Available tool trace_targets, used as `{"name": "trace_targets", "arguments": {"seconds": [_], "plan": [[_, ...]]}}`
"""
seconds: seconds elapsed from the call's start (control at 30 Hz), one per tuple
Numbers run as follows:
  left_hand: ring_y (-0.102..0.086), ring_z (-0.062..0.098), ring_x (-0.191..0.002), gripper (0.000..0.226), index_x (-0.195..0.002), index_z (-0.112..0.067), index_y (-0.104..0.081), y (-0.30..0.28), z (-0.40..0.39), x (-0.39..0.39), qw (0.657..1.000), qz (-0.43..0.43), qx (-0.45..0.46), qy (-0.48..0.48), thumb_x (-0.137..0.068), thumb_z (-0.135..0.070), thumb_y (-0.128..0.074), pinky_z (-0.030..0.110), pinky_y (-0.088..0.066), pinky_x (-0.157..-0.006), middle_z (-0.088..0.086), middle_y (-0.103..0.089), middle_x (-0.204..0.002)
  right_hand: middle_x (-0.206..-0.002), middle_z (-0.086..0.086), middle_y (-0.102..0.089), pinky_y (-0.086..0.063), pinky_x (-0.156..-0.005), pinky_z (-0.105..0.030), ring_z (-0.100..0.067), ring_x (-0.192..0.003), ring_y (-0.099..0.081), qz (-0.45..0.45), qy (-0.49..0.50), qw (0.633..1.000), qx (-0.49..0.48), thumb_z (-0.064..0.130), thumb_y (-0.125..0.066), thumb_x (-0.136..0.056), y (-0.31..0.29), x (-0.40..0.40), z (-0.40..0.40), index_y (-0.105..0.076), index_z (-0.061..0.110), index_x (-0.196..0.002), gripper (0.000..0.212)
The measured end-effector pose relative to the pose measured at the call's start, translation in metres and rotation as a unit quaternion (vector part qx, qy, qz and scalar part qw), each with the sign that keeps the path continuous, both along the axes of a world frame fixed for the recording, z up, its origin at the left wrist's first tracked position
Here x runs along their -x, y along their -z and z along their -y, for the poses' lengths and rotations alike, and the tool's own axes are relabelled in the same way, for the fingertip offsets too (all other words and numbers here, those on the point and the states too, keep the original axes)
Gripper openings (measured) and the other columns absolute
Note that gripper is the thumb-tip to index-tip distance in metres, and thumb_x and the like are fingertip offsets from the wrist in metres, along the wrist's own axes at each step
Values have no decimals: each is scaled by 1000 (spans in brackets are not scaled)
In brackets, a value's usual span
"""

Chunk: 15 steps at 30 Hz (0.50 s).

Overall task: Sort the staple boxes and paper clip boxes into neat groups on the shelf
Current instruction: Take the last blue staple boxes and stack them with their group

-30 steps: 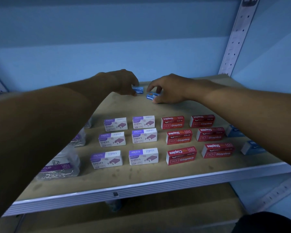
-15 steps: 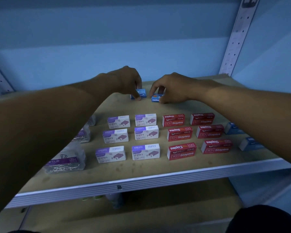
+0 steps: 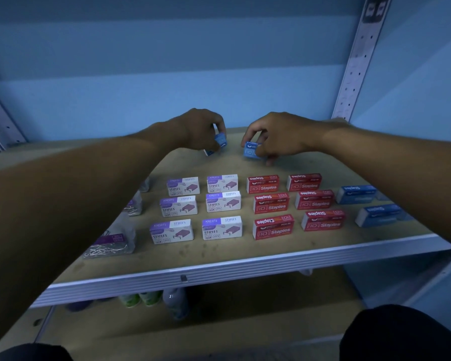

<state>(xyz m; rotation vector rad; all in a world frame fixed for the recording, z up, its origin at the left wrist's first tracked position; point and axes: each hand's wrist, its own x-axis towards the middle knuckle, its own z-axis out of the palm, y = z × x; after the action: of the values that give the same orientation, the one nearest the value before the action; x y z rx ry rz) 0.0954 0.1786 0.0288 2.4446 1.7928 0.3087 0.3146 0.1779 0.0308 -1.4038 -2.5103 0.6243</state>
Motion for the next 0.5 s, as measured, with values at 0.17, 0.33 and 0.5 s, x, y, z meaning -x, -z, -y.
{"name": "trace_targets", "arguments": {"seconds": [0.17, 0.33, 0.5], "plan": [[-58, 18, -95, 30, -107, -14, -61, -5, 7, -4, 998, 61, 1, -14, -81, -20, -76, 29, -48, -76, 1, -61, -109, -101, -2, -68, -62, -75, -28, -20, -70, -76, -14, -2, 1000, 13, 7, -69, -87, -2, -5, 4, -72, 28, -110, 31], [-64, 17, -81, 28, -109, -11, -67, -7, 13, -6, 989, 141, 35, -18, -82, -16, -75, 30, -56, -73, 4, -64, -103, -102, -5, -70, -62, -77, -29, -23, -79, -76, -19, -9, 1000, 23, 5, -66, -89, -3, -8, 6, -72, 26, -113, 32], [-69, 16, -76, 28, -103, -5, -62, -6, 19, -4, 960, 257, 106, -38, -80, -8, -77, 29, -60, -74, 6, -65, -87, -102, 2, -70, -60, -82, -33, -18, -88, -71, 17, -16, 1000, 4, 11, -67, -89, -4, -9, 6, -72, 31, -114, 33]]}}
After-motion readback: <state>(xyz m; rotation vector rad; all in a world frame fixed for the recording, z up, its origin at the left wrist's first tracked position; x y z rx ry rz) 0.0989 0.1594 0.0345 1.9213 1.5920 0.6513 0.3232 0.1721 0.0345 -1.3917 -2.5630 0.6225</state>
